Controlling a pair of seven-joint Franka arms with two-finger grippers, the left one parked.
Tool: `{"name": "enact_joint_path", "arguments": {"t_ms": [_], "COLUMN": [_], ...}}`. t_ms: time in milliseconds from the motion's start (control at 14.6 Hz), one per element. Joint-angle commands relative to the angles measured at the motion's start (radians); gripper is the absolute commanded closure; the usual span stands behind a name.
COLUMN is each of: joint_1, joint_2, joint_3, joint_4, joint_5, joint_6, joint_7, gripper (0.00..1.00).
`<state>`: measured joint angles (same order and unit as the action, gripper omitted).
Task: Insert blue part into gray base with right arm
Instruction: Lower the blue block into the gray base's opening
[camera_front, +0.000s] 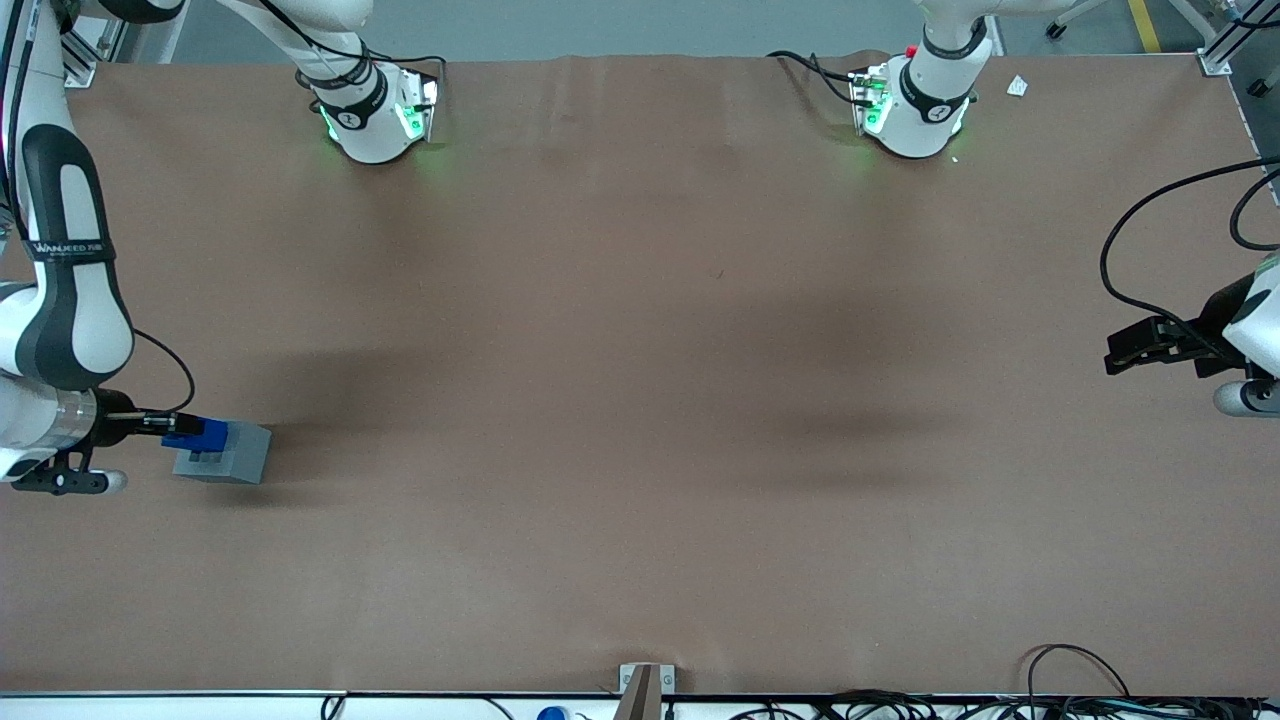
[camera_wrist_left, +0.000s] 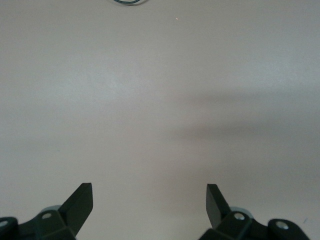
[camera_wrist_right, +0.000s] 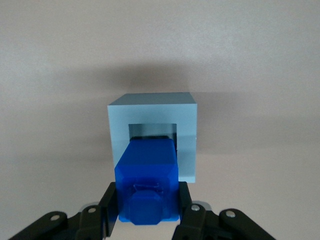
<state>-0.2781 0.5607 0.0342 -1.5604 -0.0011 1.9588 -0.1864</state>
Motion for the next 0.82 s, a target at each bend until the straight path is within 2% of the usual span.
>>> {"name": "enact_joint_path", "arguments": {"t_ms": [0, 753], "joint_1": [-0.015, 0.002], "joint_2": [0.008, 0.042], "joint_3": [0.015, 0.015], "joint_4": [-0.003, 0.013], "joint_5": [-0.011, -0.013], "joint_6": [0.012, 0.060], "joint_7": [-0.005, 0.033], "gripper": [1.00, 1.00]}}
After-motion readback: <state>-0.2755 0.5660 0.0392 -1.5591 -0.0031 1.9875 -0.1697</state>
